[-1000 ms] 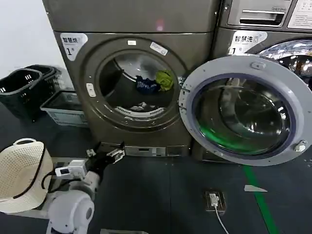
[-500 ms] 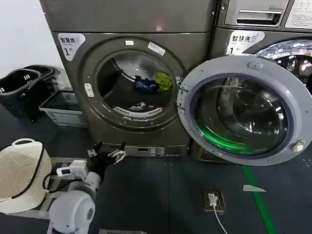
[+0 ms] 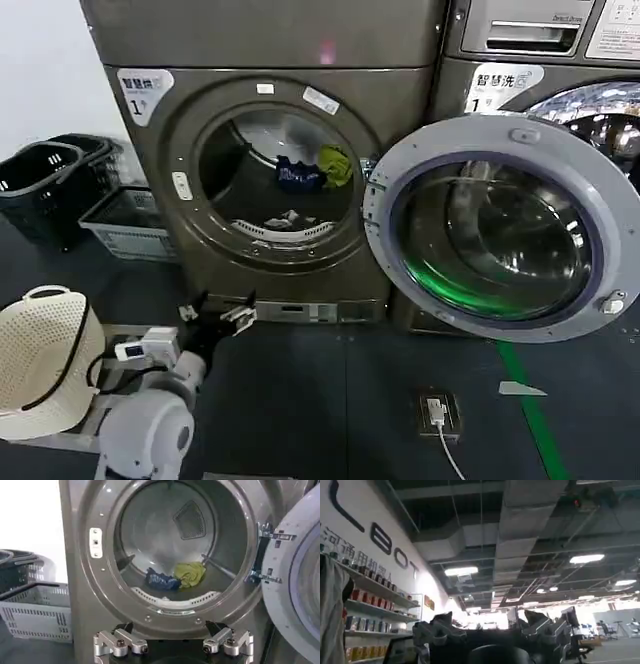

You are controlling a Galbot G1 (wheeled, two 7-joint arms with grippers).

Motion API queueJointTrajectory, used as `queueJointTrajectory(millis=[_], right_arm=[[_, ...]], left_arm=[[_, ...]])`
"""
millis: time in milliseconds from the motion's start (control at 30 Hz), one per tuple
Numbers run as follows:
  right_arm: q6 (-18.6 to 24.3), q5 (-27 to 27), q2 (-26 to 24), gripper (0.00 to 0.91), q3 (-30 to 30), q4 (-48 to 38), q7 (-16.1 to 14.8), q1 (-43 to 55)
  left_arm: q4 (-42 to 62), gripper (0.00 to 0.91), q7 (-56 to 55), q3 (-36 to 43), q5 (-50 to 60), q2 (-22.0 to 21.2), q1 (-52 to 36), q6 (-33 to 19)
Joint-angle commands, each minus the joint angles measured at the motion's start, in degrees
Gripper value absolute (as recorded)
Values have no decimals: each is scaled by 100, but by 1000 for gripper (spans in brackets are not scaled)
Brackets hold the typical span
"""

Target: Grasp the clothes from the dryer.

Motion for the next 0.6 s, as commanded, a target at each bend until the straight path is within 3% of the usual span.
queueJointTrajectory(millis=[33, 600], right_arm=[[4, 5, 7, 907, -3, -4, -1, -3], [5, -14, 15, 907, -80, 23, -3, 59]], left_arm=[[3, 907, 2, -2, 2, -1, 4, 280], [34, 907, 3, -5, 0, -10, -1, 280]])
